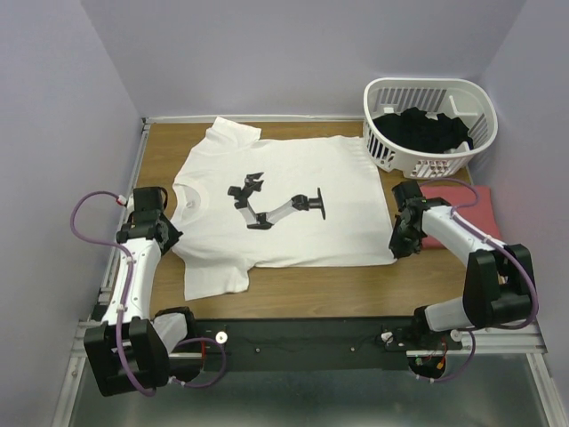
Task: Fold and stack the t-shirts
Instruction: Fold the tshirt
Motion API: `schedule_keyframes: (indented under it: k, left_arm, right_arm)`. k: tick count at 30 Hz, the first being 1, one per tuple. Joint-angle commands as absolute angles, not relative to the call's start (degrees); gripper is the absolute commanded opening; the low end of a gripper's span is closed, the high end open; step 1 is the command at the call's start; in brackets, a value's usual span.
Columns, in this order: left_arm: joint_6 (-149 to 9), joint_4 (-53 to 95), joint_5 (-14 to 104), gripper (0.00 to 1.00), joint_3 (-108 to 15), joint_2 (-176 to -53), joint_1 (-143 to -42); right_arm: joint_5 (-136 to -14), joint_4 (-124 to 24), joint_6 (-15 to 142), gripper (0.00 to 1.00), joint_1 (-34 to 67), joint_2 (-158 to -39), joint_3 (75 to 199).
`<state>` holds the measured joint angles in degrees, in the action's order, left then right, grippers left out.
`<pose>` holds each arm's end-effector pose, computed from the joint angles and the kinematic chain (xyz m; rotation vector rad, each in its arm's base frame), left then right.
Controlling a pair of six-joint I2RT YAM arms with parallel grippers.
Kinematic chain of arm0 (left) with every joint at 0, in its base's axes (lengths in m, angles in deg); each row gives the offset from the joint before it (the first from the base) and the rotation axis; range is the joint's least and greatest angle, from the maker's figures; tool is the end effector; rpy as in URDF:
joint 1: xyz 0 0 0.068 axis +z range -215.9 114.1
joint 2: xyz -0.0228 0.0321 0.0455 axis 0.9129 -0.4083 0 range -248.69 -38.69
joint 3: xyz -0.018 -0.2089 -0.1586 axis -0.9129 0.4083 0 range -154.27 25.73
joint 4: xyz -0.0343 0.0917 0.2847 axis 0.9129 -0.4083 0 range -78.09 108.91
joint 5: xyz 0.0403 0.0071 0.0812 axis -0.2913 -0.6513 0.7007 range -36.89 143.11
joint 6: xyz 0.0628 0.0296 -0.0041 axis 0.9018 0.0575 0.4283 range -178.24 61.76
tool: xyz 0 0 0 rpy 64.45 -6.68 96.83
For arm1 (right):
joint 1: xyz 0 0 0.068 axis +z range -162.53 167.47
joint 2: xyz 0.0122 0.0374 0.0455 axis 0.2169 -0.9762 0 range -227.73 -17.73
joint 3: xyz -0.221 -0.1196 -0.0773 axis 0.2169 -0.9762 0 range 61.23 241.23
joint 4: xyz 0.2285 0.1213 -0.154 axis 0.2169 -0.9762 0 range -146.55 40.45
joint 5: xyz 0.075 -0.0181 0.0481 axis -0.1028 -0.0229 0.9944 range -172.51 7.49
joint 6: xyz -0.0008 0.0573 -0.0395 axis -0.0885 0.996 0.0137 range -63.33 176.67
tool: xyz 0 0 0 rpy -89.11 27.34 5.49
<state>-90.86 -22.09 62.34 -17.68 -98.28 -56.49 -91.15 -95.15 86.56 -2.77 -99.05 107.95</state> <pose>0.2494 0.0505 0.2010 -0.9708 2.3576 0.0507 0.2715 0.0380 0.1227 0.5306 2.8790 -0.1231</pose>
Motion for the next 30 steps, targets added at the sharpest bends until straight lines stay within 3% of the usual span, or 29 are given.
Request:
schedule_keyframes:
  k: [1,18,30]
  left_arm:
    - [-89.62,-22.67,65.05,0.00,-20.32,-99.86,-55.89]
    - [-89.18,-14.32,65.59,0.00,-27.17,-113.65,-55.97]
    - [-87.59,-10.71,64.97,0.00,-31.13,-122.71,-56.23]
  right_arm:
    - [-91.64,-98.24,84.27,0.01,-2.95,-99.90,111.93]
    - [-94.72,-97.71,80.05,0.01,-5.50,-113.17,132.68]
    - [-97.54,-94.73,78.46,0.00,-5.59,-120.38,139.89]
